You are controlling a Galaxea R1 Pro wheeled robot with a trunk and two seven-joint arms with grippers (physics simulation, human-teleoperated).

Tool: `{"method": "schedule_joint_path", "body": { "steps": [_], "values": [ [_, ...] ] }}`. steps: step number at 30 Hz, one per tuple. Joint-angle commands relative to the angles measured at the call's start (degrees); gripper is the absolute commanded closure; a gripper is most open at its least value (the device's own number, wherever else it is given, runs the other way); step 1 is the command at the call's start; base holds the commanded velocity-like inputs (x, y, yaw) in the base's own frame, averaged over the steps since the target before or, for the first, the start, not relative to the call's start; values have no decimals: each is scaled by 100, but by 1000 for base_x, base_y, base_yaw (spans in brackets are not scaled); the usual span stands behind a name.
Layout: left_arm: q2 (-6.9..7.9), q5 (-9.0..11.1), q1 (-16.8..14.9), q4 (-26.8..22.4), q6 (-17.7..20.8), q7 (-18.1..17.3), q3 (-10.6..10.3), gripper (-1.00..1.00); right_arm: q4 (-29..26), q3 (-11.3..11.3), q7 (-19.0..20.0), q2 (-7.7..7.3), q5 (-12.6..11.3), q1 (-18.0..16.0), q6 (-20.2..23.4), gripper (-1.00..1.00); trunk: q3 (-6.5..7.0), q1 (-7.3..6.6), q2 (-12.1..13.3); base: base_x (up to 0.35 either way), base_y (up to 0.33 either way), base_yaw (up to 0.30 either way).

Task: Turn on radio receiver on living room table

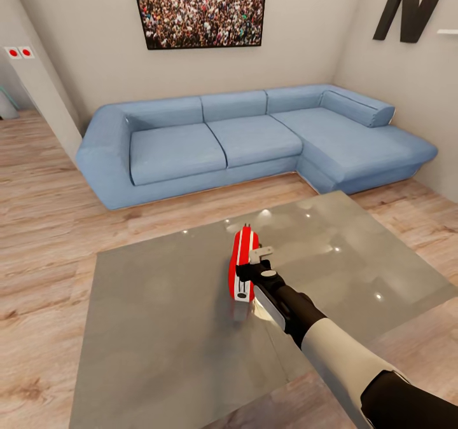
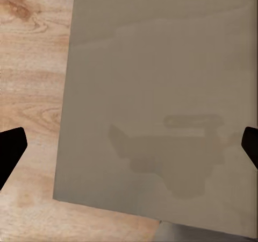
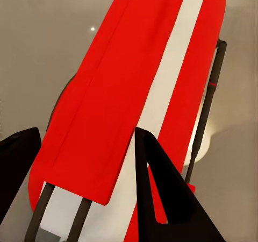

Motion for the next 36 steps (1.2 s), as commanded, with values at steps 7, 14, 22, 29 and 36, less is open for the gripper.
{"method": "schedule_joint_path", "body": {
  "steps": [7,14,22,29,36],
  "values": [
    [0,0,0,3,0,0,0,-100,-3,0,-15,0,20,-1,1,100,127,-155,282,0,0,0],
    [0,0,0,3,-7,0,7,-100,-3,0,-33,0,38,-1,-1,100,252,-308,563,0,0,0],
    [0,0,0,1,-11,0,9,-100,-11,-8,5,-6,46,-1,-8,100,396,-484,884,0,0,0],
    [6,0,0,-2,-7,0,9,-100,-11,-9,25,-8,46,-1,-8,100,521,-638,1164,0,0,0],
    [9,0,0,-4,-5,-2,9,-100,-11,-9,26,-9,46,-1,-8,100,611,-748,1365,0,0,0]
  ]
}}
